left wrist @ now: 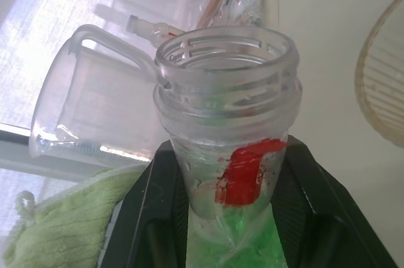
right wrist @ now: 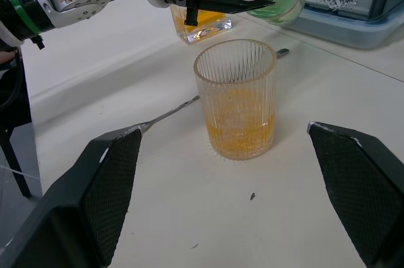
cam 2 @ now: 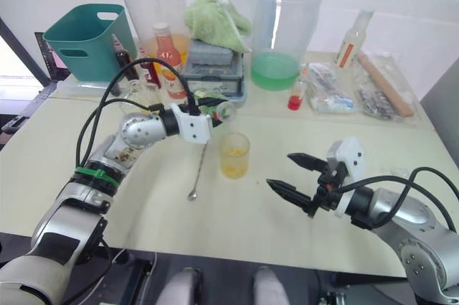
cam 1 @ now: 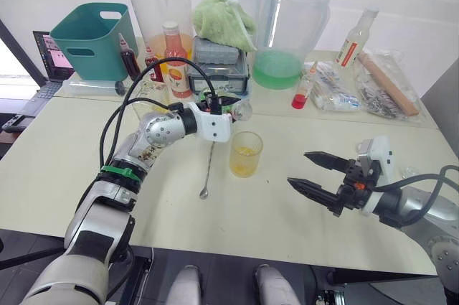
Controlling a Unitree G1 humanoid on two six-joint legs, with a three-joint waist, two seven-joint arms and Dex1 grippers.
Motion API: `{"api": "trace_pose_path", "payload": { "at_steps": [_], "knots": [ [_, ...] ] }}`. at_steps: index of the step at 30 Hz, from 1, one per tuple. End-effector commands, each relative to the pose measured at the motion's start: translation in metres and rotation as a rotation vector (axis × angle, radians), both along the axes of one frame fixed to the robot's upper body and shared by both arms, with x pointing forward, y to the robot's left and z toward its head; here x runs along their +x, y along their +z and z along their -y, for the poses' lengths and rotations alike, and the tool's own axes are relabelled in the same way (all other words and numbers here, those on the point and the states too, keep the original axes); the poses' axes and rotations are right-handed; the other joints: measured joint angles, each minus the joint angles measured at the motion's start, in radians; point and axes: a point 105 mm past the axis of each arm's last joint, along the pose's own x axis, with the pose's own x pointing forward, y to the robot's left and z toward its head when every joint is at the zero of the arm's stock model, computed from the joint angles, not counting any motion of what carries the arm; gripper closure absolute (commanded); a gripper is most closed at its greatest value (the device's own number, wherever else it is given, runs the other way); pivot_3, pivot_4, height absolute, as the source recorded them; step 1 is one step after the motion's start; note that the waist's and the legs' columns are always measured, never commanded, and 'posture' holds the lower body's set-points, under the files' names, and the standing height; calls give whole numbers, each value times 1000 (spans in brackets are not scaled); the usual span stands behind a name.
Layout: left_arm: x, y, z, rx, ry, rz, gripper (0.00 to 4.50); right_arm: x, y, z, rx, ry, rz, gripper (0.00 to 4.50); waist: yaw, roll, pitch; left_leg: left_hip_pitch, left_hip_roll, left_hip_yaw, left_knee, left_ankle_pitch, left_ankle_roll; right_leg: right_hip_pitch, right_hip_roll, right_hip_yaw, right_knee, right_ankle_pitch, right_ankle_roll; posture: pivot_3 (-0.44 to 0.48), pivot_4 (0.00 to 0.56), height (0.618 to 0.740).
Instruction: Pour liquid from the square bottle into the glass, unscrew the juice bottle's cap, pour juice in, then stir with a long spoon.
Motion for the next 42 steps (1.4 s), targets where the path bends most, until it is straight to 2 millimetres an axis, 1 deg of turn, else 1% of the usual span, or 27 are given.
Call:
{"api": "trace_pose_path", "payload": {
  "at_steps": [1, 5, 10, 13, 21, 24, 32, 42],
  "knots": [
    [-1, 25, 4, -17, -23, 154, 3100, -4, 13, -1, -1, 0, 65, 43, 0, 0, 0, 0, 0, 0, 0, 0, 0, 0, 0, 0, 0, 0, 0, 0, 150, 723],
    [-3, 23, 5, -44, -24, 185, 3100, -4, 15, -1, -3, 2, 69, 43, 0, 0, 0, 0, 0, 0, 0, 0, 0, 0, 0, 0, 0, 0, 0, 0, 150, 723],
    [-8, 14, 6, -34, -33, 210, 3100, -1, 18, 1, -12, -20, 85, 43, -1, 0, 0, 0, 0, 0, 0, 0, 0, 0, 0, 0, 1, 0, 0, 0, 150, 723],
    [-7, 14, 4, -40, -14, 222, 3100, -1, 20, 2, -11, -22, 88, 43, -1, 0, 0, 0, 0, 0, 0, 0, 0, 0, 0, 0, 1, 2, -4, 0, 150, 723],
    [-11, 8, 8, 21, -23, 304, 3100, 0, 18, 3, -28, -26, 82, 43, 0, 0, 0, 0, 0, 0, 0, 0, 0, 0, 0, 0, 1, 4, -6, 0, 150, 723],
    [-8, 5, 7, 27, -3, 291, 3100, 1, 17, 4, -33, -30, 86, 43, 0, 0, 0, 0, 0, 0, 0, 0, 0, 0, 0, 0, 1, 4, -6, 0, 150, 723],
    [-2, 7, 2, 100, 18, 357, 3100, 2, 15, 4, -35, -35, 82, 43, 0, 0, 0, 1, 0, 0, 0, 0, 0, 0, 0, 0, 1, 4, -6, 0, 150, 723],
    [-3, 12, 4, 142, -3, 424, 3100, 3, 12, 2, -45, -28, 77, 43, 0, 0, 0, 0, 0, 0, 0, 0, 0, 0, 0, 0, 1, 4, -6, 0, 150, 723]
  ]
}}
